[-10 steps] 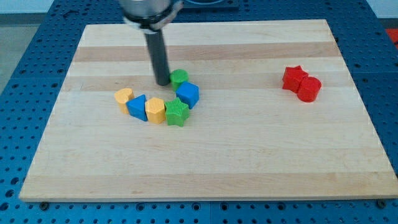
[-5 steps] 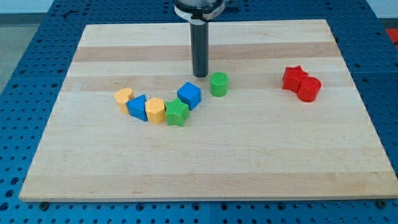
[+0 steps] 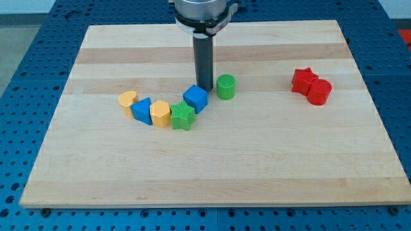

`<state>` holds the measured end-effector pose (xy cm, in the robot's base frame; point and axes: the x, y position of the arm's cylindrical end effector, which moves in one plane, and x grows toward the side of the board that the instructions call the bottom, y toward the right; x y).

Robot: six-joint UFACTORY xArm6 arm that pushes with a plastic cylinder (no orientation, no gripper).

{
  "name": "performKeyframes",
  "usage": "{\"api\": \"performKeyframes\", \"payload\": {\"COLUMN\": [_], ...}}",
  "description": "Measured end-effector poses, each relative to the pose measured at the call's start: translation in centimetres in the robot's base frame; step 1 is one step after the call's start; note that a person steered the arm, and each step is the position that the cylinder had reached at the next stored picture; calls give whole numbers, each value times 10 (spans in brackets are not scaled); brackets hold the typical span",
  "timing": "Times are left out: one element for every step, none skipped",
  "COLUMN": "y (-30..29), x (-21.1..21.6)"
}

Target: Push green circle towards red circle

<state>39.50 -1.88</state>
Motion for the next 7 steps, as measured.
{"api": "performKeyframes", "payload": {"y": [8,33,56,91,102,105,119], "x": [4,4,4,4,4,4,6]}}
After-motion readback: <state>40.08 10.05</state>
